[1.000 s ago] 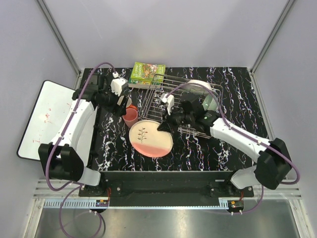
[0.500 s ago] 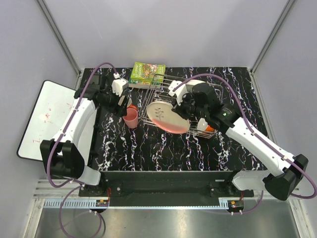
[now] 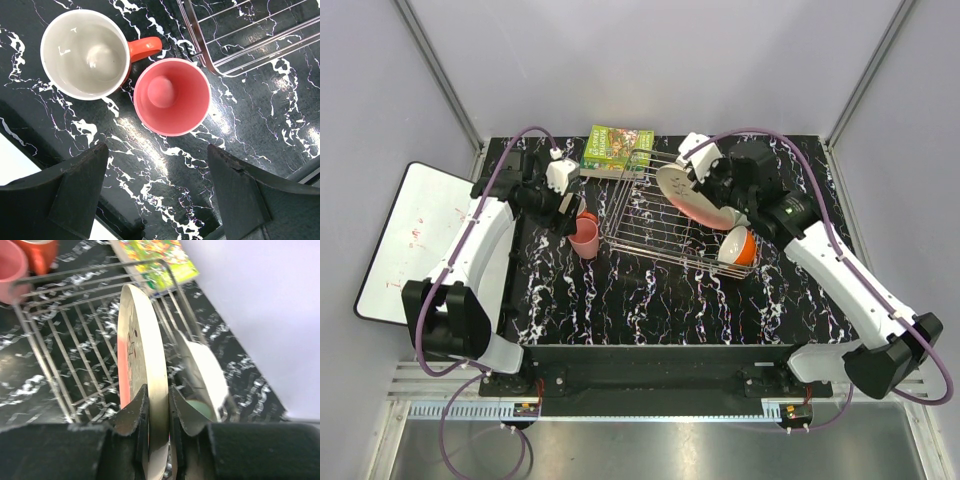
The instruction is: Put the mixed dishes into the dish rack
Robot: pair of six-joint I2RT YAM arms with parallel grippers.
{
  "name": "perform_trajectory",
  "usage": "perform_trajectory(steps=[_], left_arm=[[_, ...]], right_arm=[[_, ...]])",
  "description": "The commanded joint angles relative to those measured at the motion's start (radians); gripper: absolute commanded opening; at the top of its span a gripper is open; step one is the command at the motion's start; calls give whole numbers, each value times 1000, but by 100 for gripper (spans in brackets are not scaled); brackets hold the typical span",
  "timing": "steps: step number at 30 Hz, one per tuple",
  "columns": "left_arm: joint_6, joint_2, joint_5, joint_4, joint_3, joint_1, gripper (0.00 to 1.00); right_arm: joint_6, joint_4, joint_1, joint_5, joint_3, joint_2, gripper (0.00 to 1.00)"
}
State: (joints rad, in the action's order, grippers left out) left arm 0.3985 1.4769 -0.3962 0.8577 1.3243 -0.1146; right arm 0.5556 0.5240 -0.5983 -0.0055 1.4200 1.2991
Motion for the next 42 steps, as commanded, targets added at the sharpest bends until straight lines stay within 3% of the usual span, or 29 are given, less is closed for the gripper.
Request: perform_trajectory(steps=[1,16,42], left_arm=[[-3,3,-26,-31,3,1,83],[0,0,-41,-37,-11,1,81],[16,-3,-35,-48,-37,1,79]], right_arm=[[119,-99,12,79,102,-6,0],[375,-124,9,194,-32,29,0],[343,-185,-1,107,-154,106,0]])
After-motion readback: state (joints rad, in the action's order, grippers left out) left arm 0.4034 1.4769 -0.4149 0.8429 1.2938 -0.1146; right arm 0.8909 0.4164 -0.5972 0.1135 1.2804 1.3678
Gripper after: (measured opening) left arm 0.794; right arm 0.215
